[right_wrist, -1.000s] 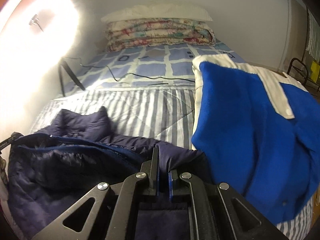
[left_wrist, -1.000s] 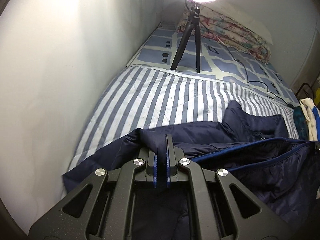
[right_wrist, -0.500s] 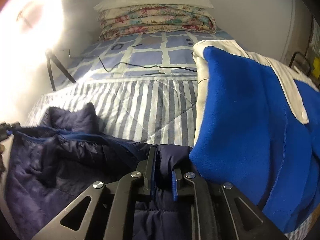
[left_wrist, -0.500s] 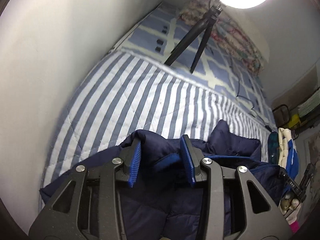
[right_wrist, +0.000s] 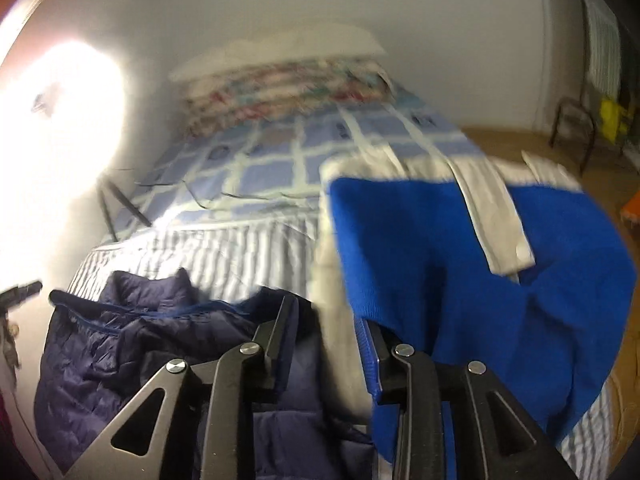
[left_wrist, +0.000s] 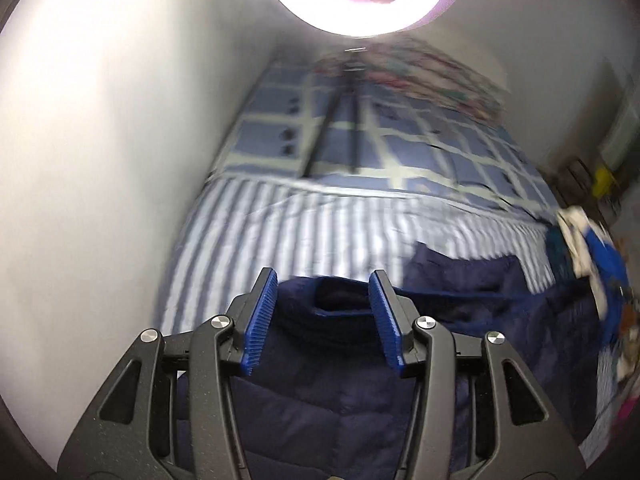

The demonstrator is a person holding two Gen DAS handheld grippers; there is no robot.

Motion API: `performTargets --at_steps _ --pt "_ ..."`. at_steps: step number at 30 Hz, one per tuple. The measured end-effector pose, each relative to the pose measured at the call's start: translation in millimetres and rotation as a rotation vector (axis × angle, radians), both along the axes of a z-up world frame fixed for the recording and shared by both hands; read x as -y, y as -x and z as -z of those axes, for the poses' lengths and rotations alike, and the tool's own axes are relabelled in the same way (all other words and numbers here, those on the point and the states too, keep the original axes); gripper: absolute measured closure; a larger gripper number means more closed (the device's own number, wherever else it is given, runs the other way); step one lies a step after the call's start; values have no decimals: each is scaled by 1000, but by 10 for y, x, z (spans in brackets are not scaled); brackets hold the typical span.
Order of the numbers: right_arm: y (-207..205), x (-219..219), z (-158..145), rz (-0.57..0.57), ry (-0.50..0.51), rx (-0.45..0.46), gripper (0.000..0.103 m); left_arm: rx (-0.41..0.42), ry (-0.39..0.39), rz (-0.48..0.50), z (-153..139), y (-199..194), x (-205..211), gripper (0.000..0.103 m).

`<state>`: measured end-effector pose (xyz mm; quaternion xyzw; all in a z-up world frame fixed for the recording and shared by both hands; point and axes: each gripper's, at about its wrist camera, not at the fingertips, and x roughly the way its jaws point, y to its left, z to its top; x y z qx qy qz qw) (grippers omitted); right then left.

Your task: Fold large clothes

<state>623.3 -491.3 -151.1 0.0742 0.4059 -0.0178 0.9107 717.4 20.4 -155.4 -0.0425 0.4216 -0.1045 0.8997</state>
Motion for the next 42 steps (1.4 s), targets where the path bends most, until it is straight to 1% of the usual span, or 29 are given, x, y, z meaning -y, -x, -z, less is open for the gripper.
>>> performTargets --at_steps 1,2,3,4,5,8,10,12,14,16,17,18,20,22,23,24,25,26,27,28,29,33,34,35,36,38,40,41,42 --pt "11 -156 -9 -71 -2 15 76 11 -2 46 -1 78 90 54" --pt "15 -329 -2 -143 -10 24 76 12 -9 102 27 165 207 54" --pt "21 -451 5 -189 -16 28 77 6 -18 151 76 248 328 55" --pt "20 -630 39 -252 -26 32 77 -13 -31 214 165 333 487 58" --pt "13 -800 82 -305 -33 34 77 -41 -47 269 274 392 648 64" --pt "-46 -1171 292 -384 -23 4 77 -94 -82 349 562 428 1027 66" --pt "-92 -1280 450 -393 -8 -19 77 -111 -95 354 710 371 1198 66" --pt "-148 -1284 601 -374 -12 -44 77 -115 -105 336 834 268 1342 66" --pt "-260 -1218 775 -318 -5 -74 77 -83 -158 269 933 108 1436 66" --pt "-310 -1106 909 -240 49 -89 79 -53 -220 200 1045 0 1474 66" --pt "-320 -1024 948 -208 63 -99 79 -60 -249 194 1114 -42 1496 65" --pt "-361 -956 1012 -172 67 -117 80 -59 -250 192 1153 -60 1490 65" --pt "-402 -844 1099 -140 63 -136 83 -54 -238 182 1145 -53 1462 65" --pt "-414 -831 1089 -137 94 -142 84 -44 -262 167 1090 -4 1447 65" --pt "-403 -838 1066 -138 105 -142 83 -23 -287 160 1030 53 1433 65" --pt "-364 -844 1018 -142 111 -137 81 -4 -300 152 968 106 1423 65" --pt "-314 -835 966 -149 105 -129 79 12 -303 152 900 165 1416 65" --pt "-231 -810 887 -158 88 -116 79 27 -296 155 825 213 1403 65" --pt "-172 -798 821 -163 71 -105 78 48 -271 164 694 315 1376 65" --pt "-71 -769 716 -171 38 -89 77 61 -256 167 623 382 1362 65" --pt "50 -740 597 -184 3 -70 77 78 -223 174 499 516 1319 65" --pt "614 -597 185 -196 -95 5 69 89 -125 194 285 879 1245 65" --pt "815 -543 68 -190 -122 21 64 86 -115 202 270 964 1242 65" --pt "958 -500 -1 -184 -135 30 62 88 -106 205 262 1073 1251 65" --pt "1211 -432 -107 -172 -143 46 60 87 -96 221 270 1145 1292 65" --pt "1621 -350 -213 -154 -135 63 52 80 -88 248 312 1292 1393 65" --pt "1930 -275 -223 -113 -108 66 35 73 -104 286 404 1423 1597 65" --pt "2154 -230 -181 -80 -95 65 32 72 -117 296 446 1452 1691 65" --pt "2275 -191 -139 -57 -90 61 29 73 -128 300 487 1460 1777 65"
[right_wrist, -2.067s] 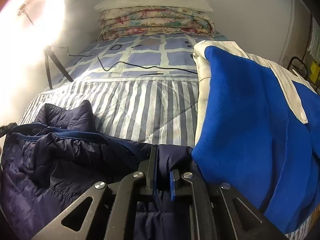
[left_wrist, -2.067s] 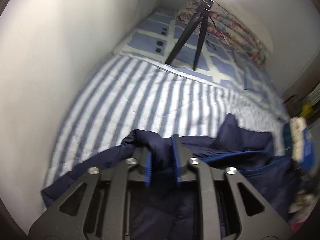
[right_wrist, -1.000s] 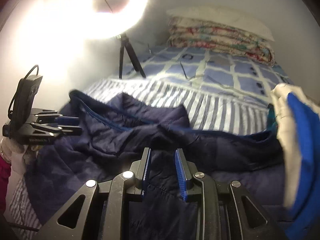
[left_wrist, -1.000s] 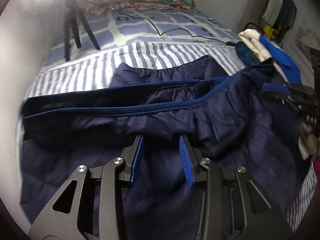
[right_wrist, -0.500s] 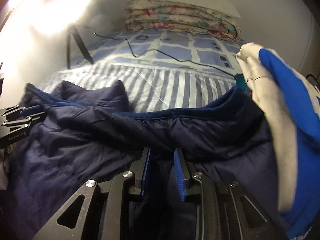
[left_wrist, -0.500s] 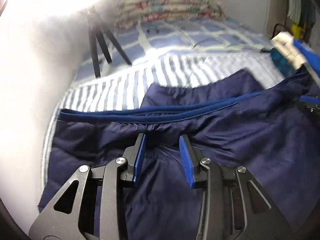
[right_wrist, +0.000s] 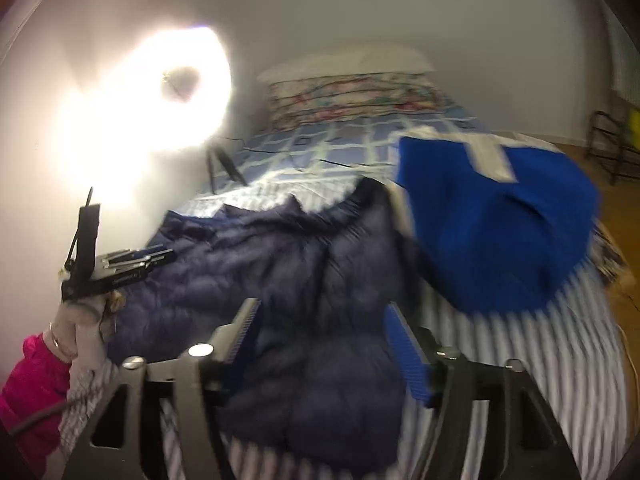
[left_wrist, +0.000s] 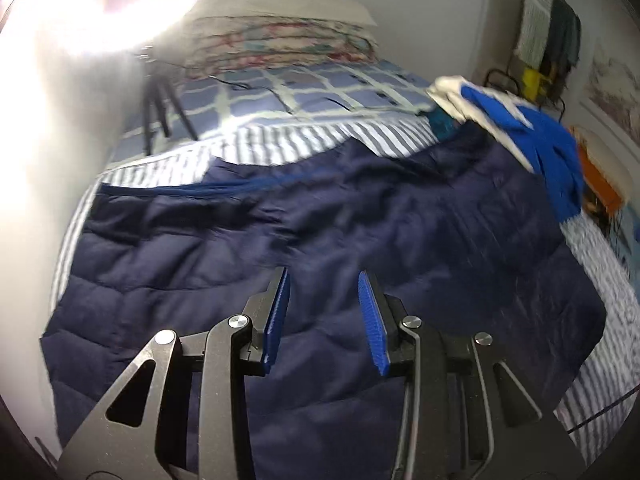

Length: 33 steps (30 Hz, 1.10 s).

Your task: Fold large clothes

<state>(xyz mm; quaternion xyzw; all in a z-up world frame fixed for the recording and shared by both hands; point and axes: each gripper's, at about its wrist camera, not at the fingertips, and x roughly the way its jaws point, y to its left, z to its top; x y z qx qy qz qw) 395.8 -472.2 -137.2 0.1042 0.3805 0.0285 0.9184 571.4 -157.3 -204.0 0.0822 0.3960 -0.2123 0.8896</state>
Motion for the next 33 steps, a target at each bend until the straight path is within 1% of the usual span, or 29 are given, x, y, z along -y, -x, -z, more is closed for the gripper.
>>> performTargets --at_steps 2,3,5,6,7,9,11,13,15,18,21,23,24,25,26,27,28,29,30,32,33 --pt "285 110 223 78 -20 -31 28 14 -40 -8 133 -17 153 65" --pt "328 146 328 104 -38 -52 26 20 -72 -14 230 -49 204 65" --pt "434 280 654 184 -120 -123 26 29 -151 -23 426 -115 304 65" --pt "451 321 782 210 -161 -146 26 21 -185 -25 550 -152 337 65" --pt "463 349 902 229 -205 -165 26 11 -190 -31 637 -172 345 65" --pt "452 384 1086 247 -290 -181 26 19 -191 -36 628 -169 349 65" --pt "418 406 1186 244 -377 -176 26 6 -192 -42 518 -138 322 65" --pt "365 416 1233 232 -458 -162 26 23 -159 -41 353 -33 234 65" --pt "315 385 1259 215 -514 -148 26 34 -105 -33 154 168 93 65" --pt "183 306 1290 202 -532 -155 24 18 -56 -3 60 514 -59 65" --pt "72 253 1336 221 -543 -173 24 -16 -34 10 172 794 -117 65" --pt "13 225 1344 239 -538 -181 29 -34 -42 8 296 868 -87 65" --pt "19 224 1330 243 -523 -190 37 -39 -56 -9 397 895 -70 65" --pt "4 205 1306 243 -501 -193 48 -60 -48 -26 483 885 -68 65" --pt "-1 190 1277 244 -484 -192 56 -79 -35 -42 564 875 -63 65" --pt "-4 165 1240 238 -467 -191 69 -81 -36 -50 626 865 -56 65" --pt "-8 132 1179 234 -442 -185 76 -72 -51 -45 668 857 -34 65" --pt "-21 112 1118 230 -417 -176 80 -61 -71 -34 675 851 -11 65" --pt "-26 67 1027 219 -379 -165 85 -74 -69 -39 648 841 -23 65" --pt "-56 -50 827 193 -300 -142 88 -104 -36 -64 540 859 -89 65" --pt "-72 -126 706 174 -261 -126 89 -90 -1 -76 404 940 -169 65"
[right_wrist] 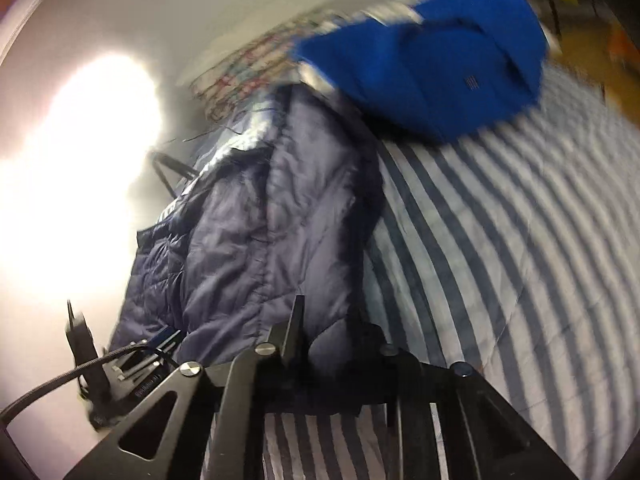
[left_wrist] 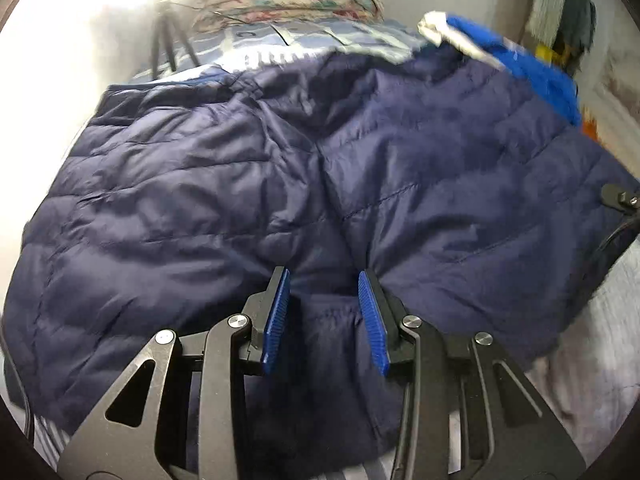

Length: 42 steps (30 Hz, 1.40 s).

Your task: Fold large clothes

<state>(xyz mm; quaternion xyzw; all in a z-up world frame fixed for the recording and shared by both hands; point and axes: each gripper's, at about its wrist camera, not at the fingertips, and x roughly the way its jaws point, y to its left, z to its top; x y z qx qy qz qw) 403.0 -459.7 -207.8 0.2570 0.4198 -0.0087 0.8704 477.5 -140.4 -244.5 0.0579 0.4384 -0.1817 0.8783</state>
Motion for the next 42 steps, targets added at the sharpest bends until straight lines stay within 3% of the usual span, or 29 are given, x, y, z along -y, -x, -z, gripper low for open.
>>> performTargets --at_steps 4,9,17,22,29,33,42 --pt "-94 -309 -453 -67 122 67 91 83 84 -20 -494 522 -333 65" --pt "-158 -702 -830 -144 225 128 92 127 188 -26 -940 1377 -745 65" --pt "-333 -1481 -1214 -286 327 217 93 194 197 -29 -1254 2523 -1072 65" --pt "-493 -2098 -1311 -398 402 258 93 149 259 -36 -1249 2849 -1167 65" --pt "-741 -3050 -1144 -558 432 281 94 158 278 -45 -1338 3093 -1229 65" --pt "-864 -3550 -966 -641 415 285 96 163 251 -69 -1329 3126 -1318 65" --pt "-945 -4753 -74 -888 435 203 99 137 219 -114 -1259 3185 -1501 65"
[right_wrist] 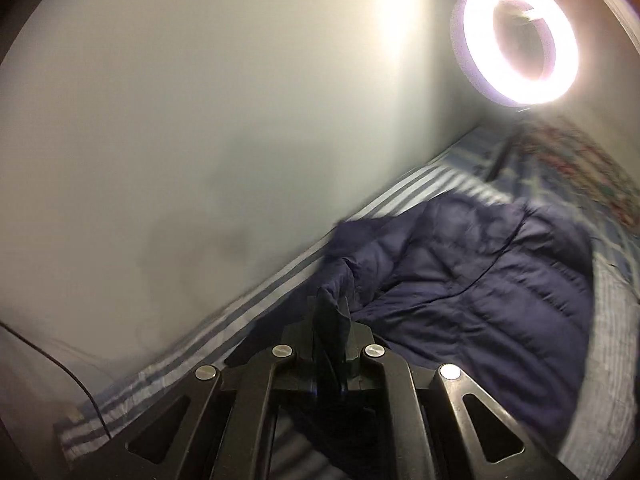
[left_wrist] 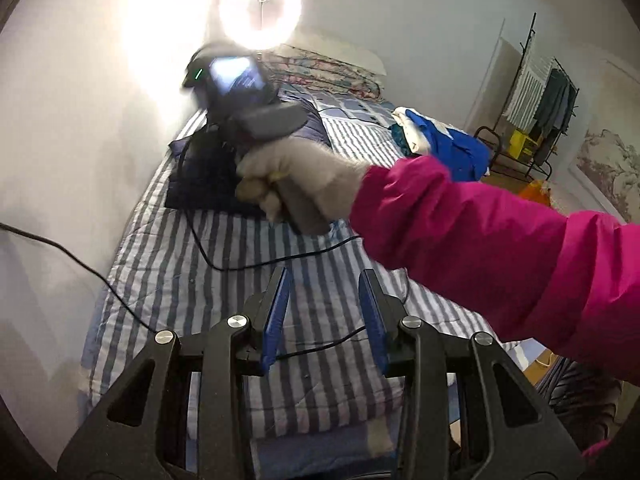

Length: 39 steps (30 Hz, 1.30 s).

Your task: Fold large clothes

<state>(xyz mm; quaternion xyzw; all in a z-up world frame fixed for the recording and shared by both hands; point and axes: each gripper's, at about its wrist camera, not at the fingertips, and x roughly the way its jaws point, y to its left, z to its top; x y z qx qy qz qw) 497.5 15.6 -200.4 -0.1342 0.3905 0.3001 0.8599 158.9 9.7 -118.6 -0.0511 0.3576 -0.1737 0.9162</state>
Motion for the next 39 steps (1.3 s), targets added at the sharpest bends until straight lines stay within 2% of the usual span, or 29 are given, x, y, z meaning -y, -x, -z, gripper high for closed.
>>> performTargets --at_steps 3,9,11,13,17,19,21,25,30,33,35,39 --pt "-32 -136 237 -25 31 -31 99 -4 -5 -14 6 10 -31 65" --pt "-104 9 334 -59 -48 -106 97 -5 -8 -25 4 3 -40 65" --pt "-118 152 263 -104 -113 -157 89 -3 -10 -25 4 0 -35 65" --pt "-107 349 107 -131 -200 -206 71 -4 -6 -24 18 -23 -44 65" --pt "-45 921 -282 -120 -353 -195 71 17 -2 -21 -26 -59 -55 65" --pt "-24 1247 -489 -73 -412 -179 71 30 -1 -16 -52 -112 -54 65" --pt "-73 1660 -597 5 -421 -141 71 42 -9 -18 -59 -220 -48 65" --pt "-260 2430 -643 187 -420 -104 72 65 -8 -33 -30 -584 -25 65" --pt "-481 2966 -472 339 -411 -92 74 81 -7 -63 42 -1291 20 65" --pt "-648 3014 -284 375 -383 -88 75 91 -24 -94 105 -1775 75 65" --pt "-779 2975 -192 381 -368 -83 75 102 -67 -114 152 -2096 123 65" --pt "-918 2805 -71 357 -366 -71 75 54 -159 -182 446 -2761 81 65"
